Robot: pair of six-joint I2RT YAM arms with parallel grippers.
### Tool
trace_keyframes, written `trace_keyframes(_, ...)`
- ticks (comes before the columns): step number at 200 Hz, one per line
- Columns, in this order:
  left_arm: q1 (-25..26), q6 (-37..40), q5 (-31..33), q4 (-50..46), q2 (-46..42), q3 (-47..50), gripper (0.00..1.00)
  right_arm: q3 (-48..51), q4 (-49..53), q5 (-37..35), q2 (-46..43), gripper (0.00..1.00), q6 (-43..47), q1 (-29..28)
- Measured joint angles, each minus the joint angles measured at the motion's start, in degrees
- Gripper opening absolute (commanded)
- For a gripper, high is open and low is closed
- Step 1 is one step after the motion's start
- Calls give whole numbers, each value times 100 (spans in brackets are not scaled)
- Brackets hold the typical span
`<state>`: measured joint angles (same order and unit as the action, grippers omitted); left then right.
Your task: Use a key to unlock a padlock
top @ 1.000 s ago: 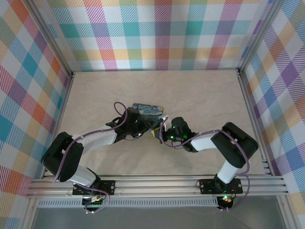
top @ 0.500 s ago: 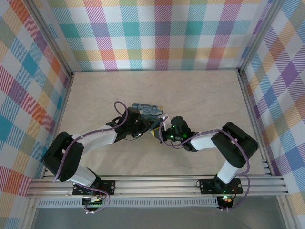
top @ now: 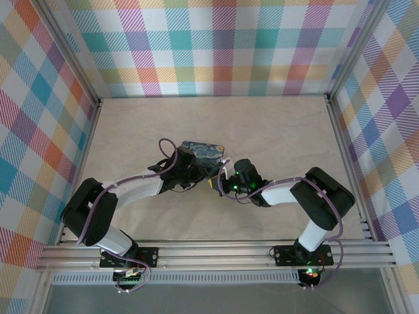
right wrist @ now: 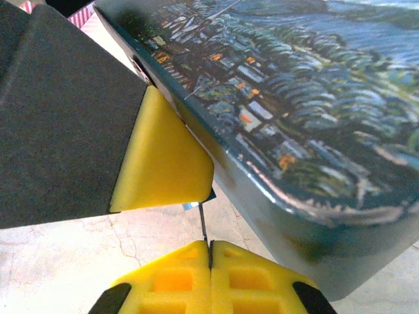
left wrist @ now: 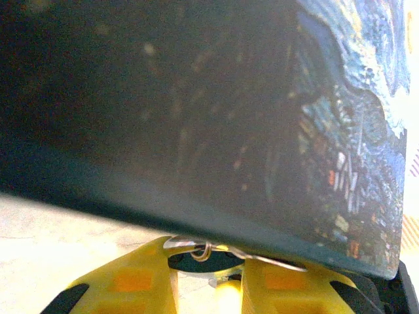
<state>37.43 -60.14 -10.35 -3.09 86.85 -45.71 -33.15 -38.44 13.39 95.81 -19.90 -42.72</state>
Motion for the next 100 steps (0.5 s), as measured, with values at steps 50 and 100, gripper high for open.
trace_keyframes(50,0,-107,17,26,22,0,12,-35,42,-31,28,0,114,-2)
trace_keyframes(100,0,-195,22,26,79,0,12,-42,42,-70,70,0,136,-11)
